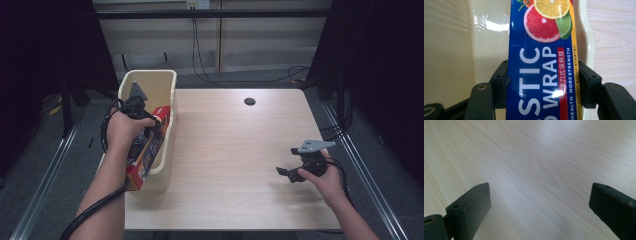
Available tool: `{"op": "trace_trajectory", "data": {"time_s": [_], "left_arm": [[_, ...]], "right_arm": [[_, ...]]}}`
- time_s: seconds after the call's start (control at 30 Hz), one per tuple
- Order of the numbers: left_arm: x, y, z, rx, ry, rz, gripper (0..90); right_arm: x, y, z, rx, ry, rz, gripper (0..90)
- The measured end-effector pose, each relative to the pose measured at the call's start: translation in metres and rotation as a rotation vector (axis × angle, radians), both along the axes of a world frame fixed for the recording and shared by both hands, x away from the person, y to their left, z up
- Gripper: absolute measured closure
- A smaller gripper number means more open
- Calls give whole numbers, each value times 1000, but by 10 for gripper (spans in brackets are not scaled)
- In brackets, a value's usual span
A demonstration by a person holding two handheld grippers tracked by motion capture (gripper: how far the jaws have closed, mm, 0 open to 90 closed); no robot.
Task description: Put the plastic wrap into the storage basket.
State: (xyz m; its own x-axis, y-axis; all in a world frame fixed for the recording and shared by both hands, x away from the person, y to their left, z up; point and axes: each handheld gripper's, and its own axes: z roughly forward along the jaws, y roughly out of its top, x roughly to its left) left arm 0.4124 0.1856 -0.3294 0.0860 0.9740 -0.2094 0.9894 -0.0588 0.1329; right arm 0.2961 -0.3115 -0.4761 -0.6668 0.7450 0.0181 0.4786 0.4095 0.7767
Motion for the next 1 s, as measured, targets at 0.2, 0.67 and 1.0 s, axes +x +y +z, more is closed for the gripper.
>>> {"op": "trace_trajectory", "data": {"time_s": [0.2, 0.67, 1.0], "left_arm": [[0, 0, -2, 0, 1, 8, 399], [1, 0, -7, -4, 7, 18, 399], [3, -1, -9, 4, 16, 18, 398]], "right_arm": [[0, 0, 0, 0, 1, 0, 36], [0, 1, -1, -6, 0, 6, 36], [0, 1, -1, -8, 2, 1, 36]]}}
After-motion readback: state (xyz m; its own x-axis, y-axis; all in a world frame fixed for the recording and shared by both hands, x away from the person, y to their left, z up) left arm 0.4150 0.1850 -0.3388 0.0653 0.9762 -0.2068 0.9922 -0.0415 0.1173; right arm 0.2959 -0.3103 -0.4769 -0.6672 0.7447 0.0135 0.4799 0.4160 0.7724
